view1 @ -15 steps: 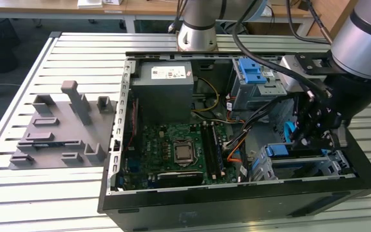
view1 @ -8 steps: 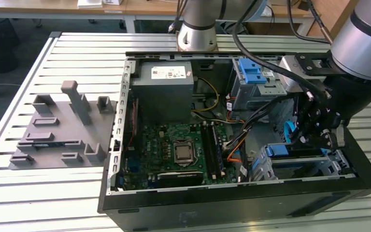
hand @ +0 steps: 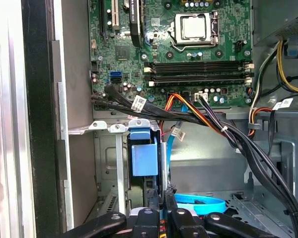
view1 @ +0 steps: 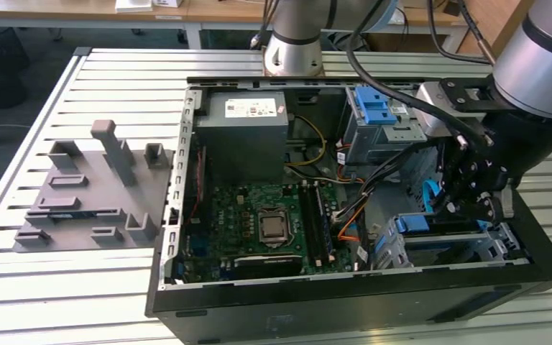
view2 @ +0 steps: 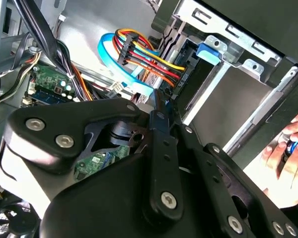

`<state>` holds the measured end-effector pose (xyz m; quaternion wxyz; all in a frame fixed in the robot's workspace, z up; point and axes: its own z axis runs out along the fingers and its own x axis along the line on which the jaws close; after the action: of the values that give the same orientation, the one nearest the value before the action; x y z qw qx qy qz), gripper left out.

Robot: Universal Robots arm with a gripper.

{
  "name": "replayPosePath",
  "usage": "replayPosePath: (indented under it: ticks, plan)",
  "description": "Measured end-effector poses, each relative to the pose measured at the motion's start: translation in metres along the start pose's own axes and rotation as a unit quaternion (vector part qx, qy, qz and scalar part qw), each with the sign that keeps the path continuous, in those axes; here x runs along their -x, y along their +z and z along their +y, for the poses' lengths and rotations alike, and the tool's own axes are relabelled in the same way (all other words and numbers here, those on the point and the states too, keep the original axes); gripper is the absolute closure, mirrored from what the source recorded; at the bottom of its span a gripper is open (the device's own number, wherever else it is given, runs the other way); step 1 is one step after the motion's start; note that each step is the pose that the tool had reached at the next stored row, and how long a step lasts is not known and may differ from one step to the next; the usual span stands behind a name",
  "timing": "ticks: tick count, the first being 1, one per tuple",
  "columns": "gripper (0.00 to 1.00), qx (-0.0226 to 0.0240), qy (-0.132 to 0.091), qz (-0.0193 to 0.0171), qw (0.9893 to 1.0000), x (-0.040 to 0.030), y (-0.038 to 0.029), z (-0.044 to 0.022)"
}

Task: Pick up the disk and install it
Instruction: 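Insert the second disk wire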

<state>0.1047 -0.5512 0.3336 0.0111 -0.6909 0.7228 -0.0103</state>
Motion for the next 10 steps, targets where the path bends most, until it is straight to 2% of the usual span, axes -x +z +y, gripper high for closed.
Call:
replayPosePath:
  ticks: [6,10]
  plan:
    - [0.84,-0.0005,-0.005,-0.0001,1.0,-0.0046,0.0,0.0001]
    - [0.84,-0.0012,-0.008,-0.0002,1.0,-0.0051,0.0002,0.0003]
